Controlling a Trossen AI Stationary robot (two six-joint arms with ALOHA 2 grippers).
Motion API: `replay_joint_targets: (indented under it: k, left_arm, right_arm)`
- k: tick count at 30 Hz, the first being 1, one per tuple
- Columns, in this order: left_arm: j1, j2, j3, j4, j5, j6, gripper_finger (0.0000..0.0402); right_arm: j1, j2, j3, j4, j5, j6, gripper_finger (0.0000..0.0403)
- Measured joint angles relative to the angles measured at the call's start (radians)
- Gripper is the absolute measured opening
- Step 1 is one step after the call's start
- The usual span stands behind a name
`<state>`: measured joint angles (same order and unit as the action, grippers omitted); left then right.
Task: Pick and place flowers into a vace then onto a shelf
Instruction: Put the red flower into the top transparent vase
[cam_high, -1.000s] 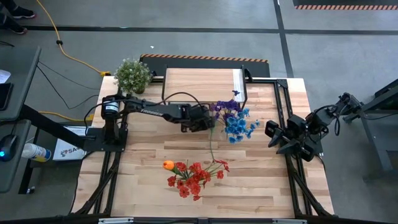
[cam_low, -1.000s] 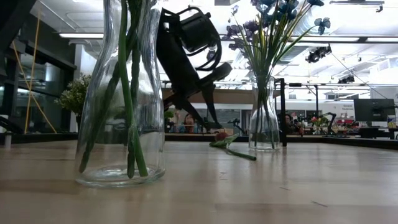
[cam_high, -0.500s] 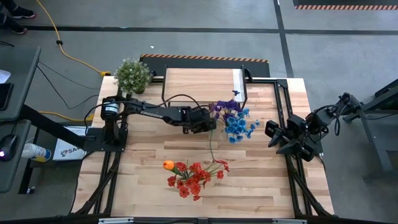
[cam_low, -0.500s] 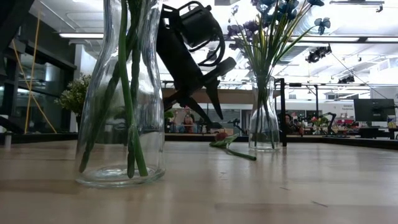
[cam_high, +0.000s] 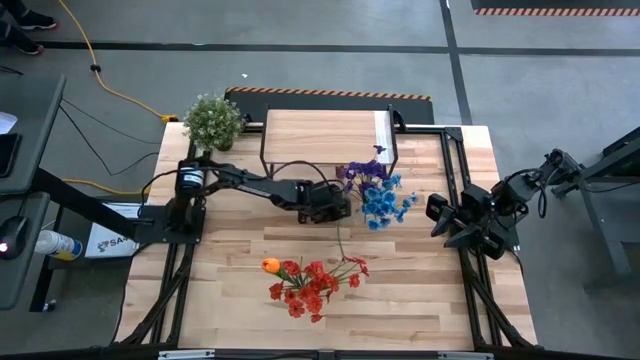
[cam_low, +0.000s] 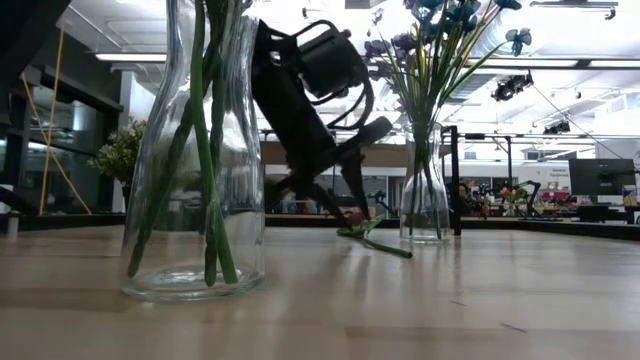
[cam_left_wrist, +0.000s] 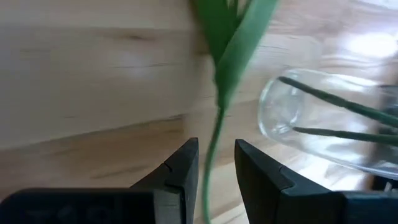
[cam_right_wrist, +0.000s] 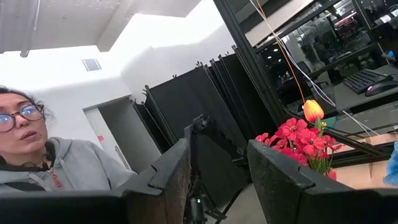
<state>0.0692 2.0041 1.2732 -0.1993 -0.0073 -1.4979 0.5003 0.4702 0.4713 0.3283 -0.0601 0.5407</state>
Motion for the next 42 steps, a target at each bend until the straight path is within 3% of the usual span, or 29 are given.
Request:
replay_joint_targets:
  k: [35, 42]
  left_arm:
    - [-0.019, 0.037, 0.001, 0.025, -0.037, 0.008, 0.0137]
    - [-0.02, 0.039, 0.0, 0.016, -0.038, 0.04, 0.0082]
  right_arm:
    - [0.0, 0.001, 0.0, -0.003, 0.025, 0.0, 0.0154]
    - [0.0, 0.001, 0.0, -0.011, 0.027, 0.001, 0.0154]
